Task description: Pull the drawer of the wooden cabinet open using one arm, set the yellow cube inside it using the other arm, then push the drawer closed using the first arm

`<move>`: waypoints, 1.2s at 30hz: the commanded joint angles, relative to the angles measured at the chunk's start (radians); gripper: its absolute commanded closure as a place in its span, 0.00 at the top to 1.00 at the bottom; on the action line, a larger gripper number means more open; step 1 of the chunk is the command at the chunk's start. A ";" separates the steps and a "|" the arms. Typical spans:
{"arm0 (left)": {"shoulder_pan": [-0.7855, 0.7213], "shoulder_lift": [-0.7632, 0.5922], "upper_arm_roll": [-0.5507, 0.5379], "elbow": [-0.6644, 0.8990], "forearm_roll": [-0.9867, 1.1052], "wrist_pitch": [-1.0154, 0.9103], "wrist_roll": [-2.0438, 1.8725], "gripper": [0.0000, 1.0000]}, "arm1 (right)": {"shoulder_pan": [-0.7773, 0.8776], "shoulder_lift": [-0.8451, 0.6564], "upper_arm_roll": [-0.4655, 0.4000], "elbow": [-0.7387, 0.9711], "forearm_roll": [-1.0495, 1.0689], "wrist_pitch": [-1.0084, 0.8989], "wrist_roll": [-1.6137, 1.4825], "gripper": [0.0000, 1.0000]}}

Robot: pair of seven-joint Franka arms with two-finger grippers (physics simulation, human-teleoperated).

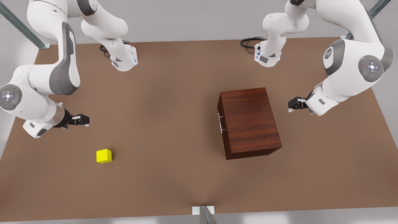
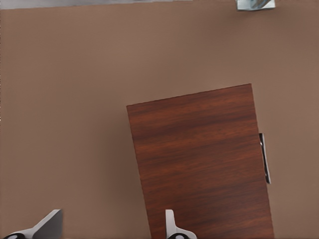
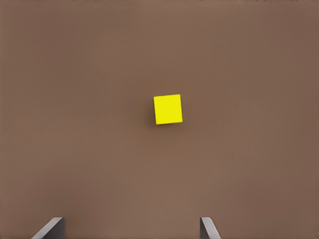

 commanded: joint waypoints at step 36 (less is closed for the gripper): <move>-0.731 0.625 0.088 0.432 0.404 0.093 -1.040 1.00 | 0.000 0.012 0.003 0.000 0.000 0.013 -0.051 1.00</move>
